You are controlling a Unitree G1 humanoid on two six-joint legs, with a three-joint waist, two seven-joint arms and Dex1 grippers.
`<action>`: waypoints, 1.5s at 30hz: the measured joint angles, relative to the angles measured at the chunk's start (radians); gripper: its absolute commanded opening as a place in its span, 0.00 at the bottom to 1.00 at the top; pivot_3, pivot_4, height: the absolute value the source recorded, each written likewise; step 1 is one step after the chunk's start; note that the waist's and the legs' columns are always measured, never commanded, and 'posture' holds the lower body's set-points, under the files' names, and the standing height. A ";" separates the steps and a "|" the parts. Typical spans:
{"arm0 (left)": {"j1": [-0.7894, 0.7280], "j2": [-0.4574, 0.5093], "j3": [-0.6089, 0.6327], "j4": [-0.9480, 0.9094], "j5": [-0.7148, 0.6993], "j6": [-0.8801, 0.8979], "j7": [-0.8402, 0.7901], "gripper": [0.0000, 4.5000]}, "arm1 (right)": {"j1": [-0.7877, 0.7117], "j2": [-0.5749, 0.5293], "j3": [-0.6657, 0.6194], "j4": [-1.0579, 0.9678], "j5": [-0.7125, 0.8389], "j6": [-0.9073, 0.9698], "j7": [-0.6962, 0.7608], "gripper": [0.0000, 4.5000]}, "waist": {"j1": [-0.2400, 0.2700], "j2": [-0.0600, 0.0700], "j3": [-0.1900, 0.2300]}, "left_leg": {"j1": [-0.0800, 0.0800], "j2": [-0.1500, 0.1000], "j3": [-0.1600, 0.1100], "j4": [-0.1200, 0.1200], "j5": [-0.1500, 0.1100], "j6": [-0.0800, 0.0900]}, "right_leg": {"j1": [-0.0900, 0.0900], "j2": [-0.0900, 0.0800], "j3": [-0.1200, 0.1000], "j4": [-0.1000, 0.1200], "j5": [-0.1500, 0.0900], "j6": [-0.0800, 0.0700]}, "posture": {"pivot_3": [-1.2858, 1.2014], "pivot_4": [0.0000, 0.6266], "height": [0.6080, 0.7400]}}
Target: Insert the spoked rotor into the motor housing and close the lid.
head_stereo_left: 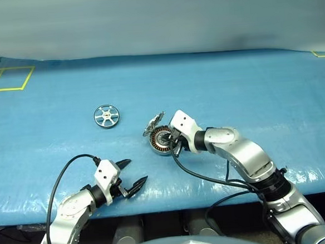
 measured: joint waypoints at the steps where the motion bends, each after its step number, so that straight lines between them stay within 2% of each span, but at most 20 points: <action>1: 0.000 0.000 0.000 0.000 0.000 0.000 0.000 1.00 | 0.000 0.000 0.000 0.007 -0.003 -0.001 -0.001 0.01 | 0.000 0.000 0.000 | 0.000 0.000 0.000 0.000 0.000 0.000 | 0.000 0.000 0.000 0.000 0.000 0.000 | 0.52 0.24 1.00; 13: -0.001 0.000 0.000 0.000 0.000 0.000 0.000 1.00 | -0.023 0.016 0.000 0.074 -0.026 -0.042 0.001 0.01 | 0.000 0.000 0.000 | 0.000 0.000 0.000 0.000 0.000 0.000 | 0.000 0.000 0.000 0.000 0.000 0.000 | 0.52 0.24 1.00; 45: 0.005 0.000 0.000 0.000 0.000 -0.001 0.000 1.00 | 0.011 0.027 0.006 0.017 -0.020 -0.011 0.003 0.01 | 0.000 0.000 0.000 | 0.000 0.000 0.000 0.000 0.000 0.000 | 0.000 0.000 0.000 0.000 0.000 0.000 | 0.52 0.24 1.00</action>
